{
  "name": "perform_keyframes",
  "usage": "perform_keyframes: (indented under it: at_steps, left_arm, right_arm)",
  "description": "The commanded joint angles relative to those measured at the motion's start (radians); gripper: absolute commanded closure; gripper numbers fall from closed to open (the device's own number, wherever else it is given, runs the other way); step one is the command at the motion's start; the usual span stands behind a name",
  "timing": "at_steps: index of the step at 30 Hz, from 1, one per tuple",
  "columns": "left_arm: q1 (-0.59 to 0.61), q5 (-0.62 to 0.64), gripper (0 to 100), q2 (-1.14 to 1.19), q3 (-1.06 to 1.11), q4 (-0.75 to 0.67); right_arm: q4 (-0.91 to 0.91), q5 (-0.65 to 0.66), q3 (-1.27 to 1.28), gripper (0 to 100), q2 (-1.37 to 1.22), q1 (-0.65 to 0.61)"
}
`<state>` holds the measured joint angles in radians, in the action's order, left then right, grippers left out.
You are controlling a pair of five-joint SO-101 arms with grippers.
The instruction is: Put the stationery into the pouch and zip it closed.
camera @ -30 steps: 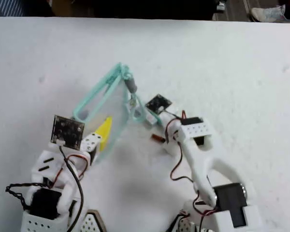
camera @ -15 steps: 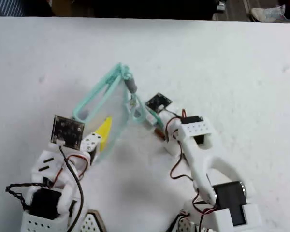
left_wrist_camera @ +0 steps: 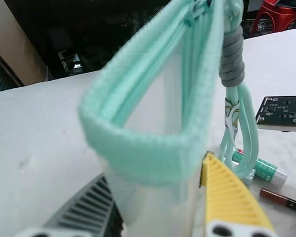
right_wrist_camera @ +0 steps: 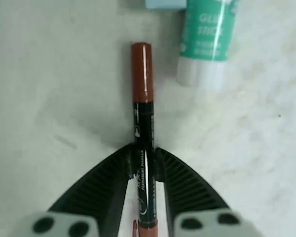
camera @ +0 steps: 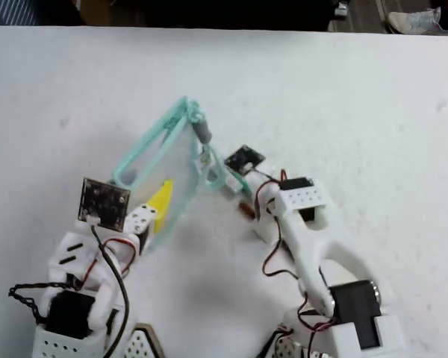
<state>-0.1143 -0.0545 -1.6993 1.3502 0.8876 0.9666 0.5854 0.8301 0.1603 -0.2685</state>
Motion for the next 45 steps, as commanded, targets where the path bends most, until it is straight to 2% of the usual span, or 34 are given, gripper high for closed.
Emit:
perform_keyframes:
  at_steps: [1,11,15,18,22,25,33,41,45]
  left_arm:
    - [0.007,0.009,77,-0.012,-0.002,-0.031]
    - [0.007,0.009,77,-0.012,-0.002,-0.031]
    - [0.007,0.009,77,-0.012,-0.002,-0.031]
    - [0.007,0.009,77,-0.012,-0.002,-0.031]
    - [0.007,0.009,77,-0.012,-0.002,-0.031]
    - [0.007,0.009,77,-0.012,-0.002,-0.031]
    - [0.007,0.009,77,-0.012,-0.002,-0.031]
    - [0.005,0.009,77,-0.012,-0.002,-0.031]
    - [-0.024,0.006,77,-0.012,0.0,-0.026]
  right_arm:
    - [0.051,0.002,-0.014,98.1,0.134,0.002]
    - [-0.091,-0.012,0.282,98.1,0.653,0.007]
    - [-0.093,-0.13,0.347,98.1,0.858,0.008]
    - [-0.093,-0.17,0.399,98.1,0.997,0.013]
    - [-0.093,-0.224,0.453,98.1,1.173,0.074]
    - [-0.094,-0.313,0.491,98.1,1.294,0.105]
    - [-0.156,-0.47,0.606,98.1,1.616,0.097]
    - [-0.367,-0.486,0.626,98.1,1.638,0.096]
    - [-0.43,-0.486,0.545,98.1,1.643,0.094]
